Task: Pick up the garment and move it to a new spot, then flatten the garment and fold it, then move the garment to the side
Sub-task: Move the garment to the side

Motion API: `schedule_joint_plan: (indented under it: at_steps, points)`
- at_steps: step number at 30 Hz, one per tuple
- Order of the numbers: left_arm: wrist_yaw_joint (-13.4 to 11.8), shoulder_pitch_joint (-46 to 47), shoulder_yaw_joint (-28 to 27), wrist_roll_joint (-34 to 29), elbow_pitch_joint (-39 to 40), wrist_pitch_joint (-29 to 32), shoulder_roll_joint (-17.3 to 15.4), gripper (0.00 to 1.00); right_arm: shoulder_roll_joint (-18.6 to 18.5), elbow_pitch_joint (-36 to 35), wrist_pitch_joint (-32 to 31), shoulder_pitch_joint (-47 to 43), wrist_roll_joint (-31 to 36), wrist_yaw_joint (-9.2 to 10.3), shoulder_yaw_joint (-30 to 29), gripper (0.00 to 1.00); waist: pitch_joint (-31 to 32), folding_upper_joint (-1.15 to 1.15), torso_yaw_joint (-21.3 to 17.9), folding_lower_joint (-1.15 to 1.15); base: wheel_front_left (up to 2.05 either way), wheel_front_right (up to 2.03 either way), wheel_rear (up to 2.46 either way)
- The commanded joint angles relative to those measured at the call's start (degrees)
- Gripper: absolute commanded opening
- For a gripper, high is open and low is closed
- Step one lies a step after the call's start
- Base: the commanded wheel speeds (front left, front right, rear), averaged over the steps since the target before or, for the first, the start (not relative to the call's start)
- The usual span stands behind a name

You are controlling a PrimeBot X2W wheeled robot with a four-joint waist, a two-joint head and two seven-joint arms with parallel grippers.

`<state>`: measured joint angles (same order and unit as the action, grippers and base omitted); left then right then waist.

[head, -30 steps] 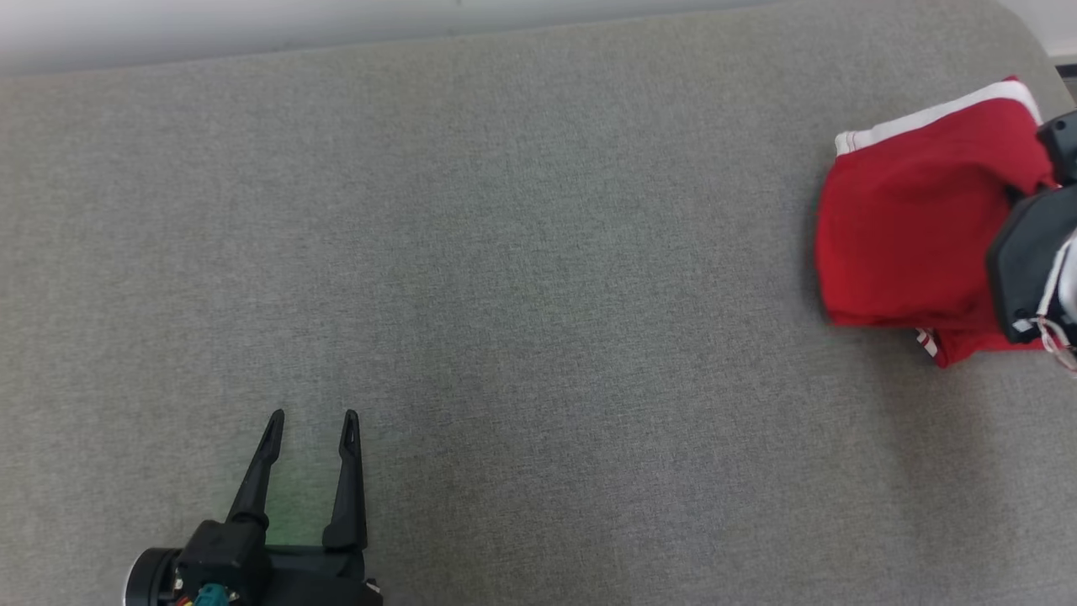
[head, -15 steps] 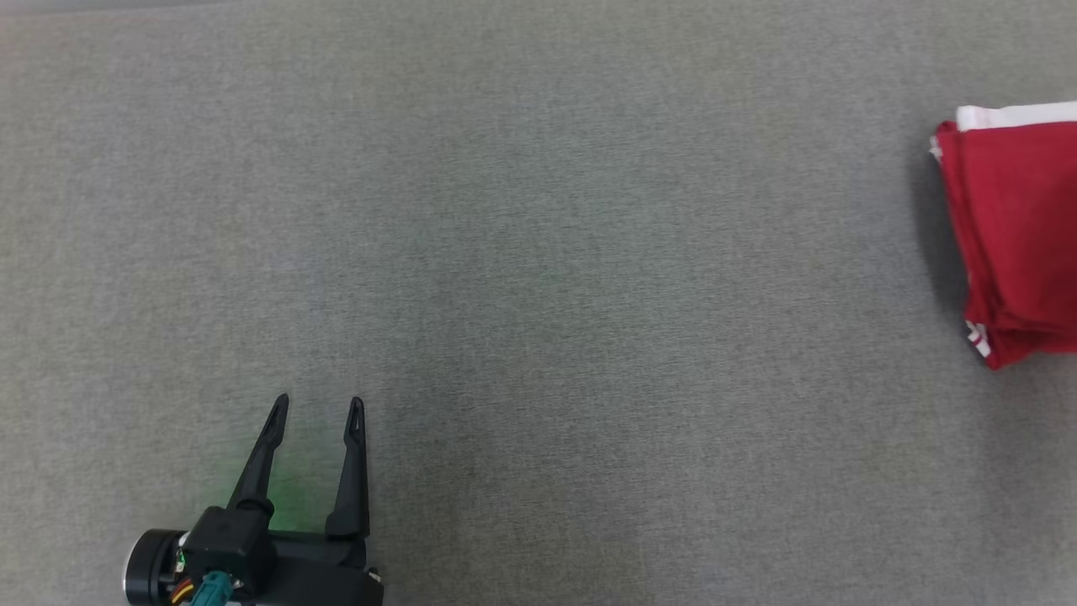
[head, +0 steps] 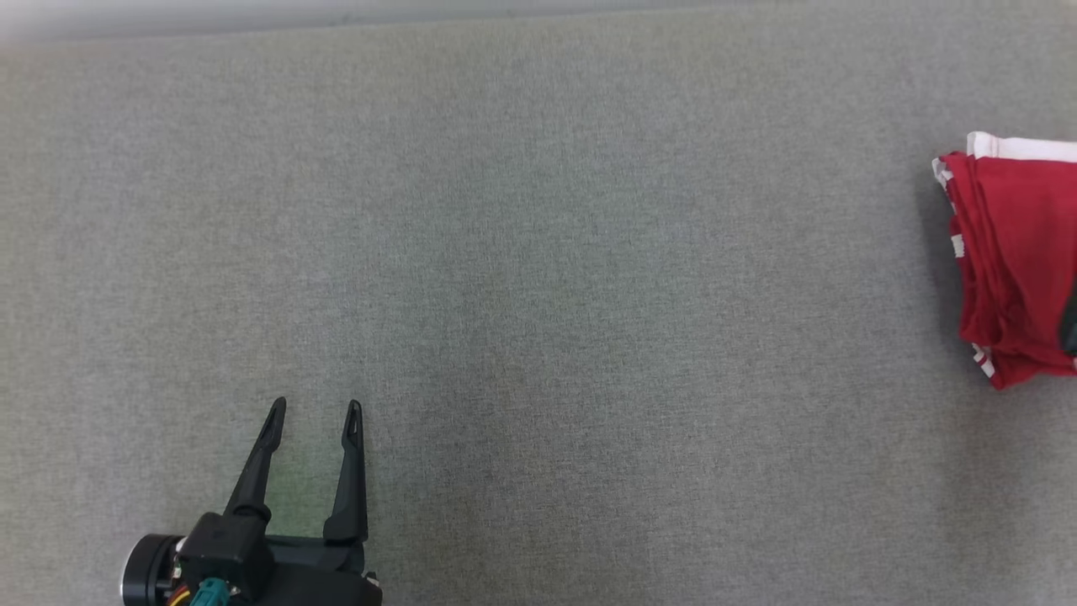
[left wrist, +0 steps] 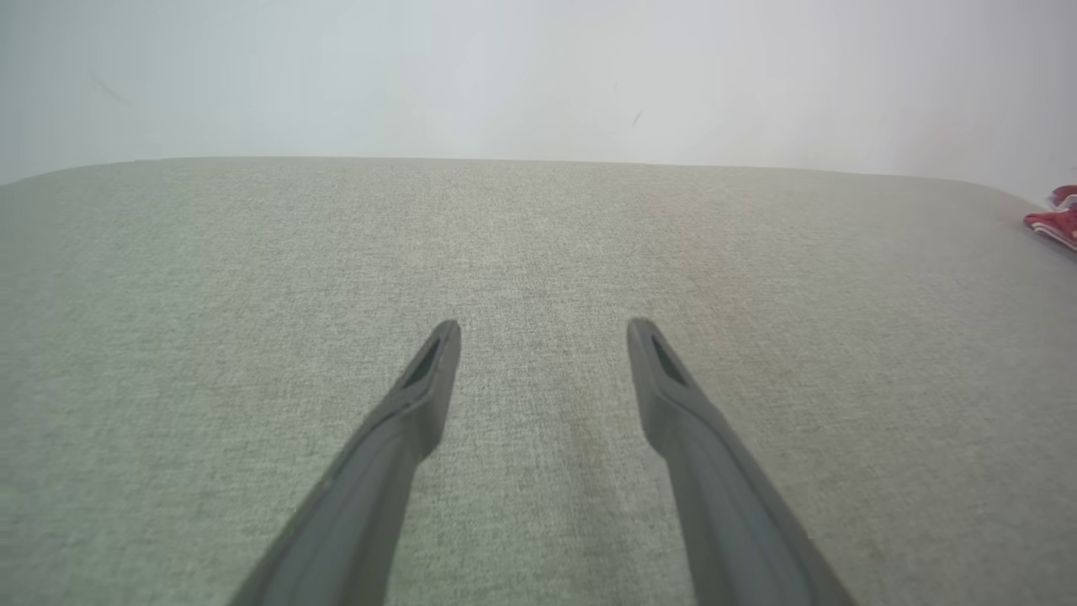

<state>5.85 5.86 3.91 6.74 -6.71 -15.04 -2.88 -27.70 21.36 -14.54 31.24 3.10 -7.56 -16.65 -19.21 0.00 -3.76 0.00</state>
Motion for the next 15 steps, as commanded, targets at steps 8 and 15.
schedule_joint_plan:
  at_steps: [8, 15]
  points:
    - [-1.31, -2.46, 0.02, 1.34, 0.45, -0.15, -0.01, 1.00, 3.36, -5.41, 8.62, -6.94, -8.80, 0.13, 8.27, 1.00, 6.66, 0.00, 0.84, 0.00, 0.00, 0.00, 0.00]
    - [-2.62, -5.03, -1.21, 2.29, 0.94, -0.15, 0.00, 1.00, 11.41, -11.19, 13.91, -15.85, -12.40, 0.13, 12.18, 1.00, 11.73, 0.00, 2.21, 0.00, 0.00, 0.00, 0.00]
